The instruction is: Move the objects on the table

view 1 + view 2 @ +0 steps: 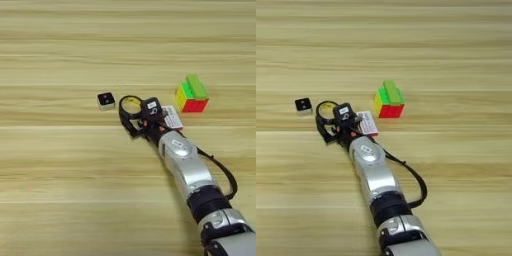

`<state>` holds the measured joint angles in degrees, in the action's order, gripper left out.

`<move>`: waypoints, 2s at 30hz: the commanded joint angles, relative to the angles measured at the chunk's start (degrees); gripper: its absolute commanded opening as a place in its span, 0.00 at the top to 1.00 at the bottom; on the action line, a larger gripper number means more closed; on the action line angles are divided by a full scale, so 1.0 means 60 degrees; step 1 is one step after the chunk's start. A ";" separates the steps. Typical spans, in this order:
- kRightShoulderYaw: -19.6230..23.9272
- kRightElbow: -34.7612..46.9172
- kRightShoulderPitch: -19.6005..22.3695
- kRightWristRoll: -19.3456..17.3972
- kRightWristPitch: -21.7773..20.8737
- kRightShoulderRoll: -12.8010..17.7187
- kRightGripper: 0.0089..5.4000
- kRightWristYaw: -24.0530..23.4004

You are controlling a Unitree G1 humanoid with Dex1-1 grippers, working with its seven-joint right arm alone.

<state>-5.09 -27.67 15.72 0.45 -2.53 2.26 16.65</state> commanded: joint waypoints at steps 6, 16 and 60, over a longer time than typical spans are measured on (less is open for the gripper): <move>-0.0277 0.3526 -0.1353 0.0063 0.0971 0.0183 0.25 -0.0111; -0.0526 0.5378 -0.2932 0.0158 0.1603 0.0439 0.25 -0.0148; -0.1037 0.5405 -0.1891 0.0095 0.1575 0.0047 0.01 -0.0143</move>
<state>-11.61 4.26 -0.67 1.18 9.14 3.44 16.45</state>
